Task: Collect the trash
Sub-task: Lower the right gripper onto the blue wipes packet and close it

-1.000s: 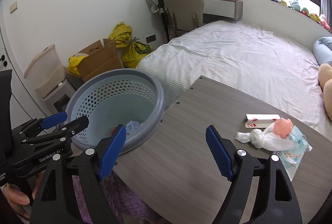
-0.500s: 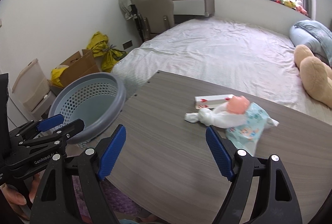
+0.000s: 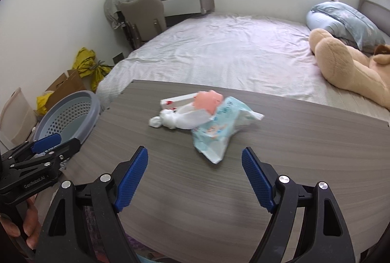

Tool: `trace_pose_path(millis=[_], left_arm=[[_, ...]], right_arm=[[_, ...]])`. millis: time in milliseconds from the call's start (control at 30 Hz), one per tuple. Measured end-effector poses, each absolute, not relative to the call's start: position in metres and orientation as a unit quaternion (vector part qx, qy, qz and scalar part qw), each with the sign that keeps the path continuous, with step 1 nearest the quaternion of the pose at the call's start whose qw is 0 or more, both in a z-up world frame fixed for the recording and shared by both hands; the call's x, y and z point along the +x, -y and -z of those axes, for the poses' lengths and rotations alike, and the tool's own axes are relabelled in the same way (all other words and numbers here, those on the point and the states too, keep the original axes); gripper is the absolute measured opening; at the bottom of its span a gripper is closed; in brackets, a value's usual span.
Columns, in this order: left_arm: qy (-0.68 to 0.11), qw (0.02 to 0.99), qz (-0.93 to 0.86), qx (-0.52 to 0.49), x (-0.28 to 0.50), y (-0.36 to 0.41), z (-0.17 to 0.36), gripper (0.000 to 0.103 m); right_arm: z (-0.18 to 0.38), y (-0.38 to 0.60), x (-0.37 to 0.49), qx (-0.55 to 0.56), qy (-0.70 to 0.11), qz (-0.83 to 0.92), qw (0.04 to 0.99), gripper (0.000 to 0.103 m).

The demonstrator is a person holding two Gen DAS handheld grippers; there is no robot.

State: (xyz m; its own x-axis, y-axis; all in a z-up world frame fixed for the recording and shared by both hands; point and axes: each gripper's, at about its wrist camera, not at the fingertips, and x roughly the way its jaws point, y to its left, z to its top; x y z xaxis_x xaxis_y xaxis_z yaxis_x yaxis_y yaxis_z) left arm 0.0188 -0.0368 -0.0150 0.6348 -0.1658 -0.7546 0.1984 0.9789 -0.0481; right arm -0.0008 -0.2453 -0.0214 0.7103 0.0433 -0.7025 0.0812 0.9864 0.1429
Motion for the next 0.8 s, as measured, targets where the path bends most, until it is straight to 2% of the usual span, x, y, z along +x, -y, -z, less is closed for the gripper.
trace_pose_path(millis=[800], left_arm=[[-0.432, 0.894, 0.111, 0.042, 0.050, 0.071, 0.032, 0.065]], right_arm=[[0.068, 0.286, 0.060, 0.131, -0.423, 0.055, 0.895, 0.078]])
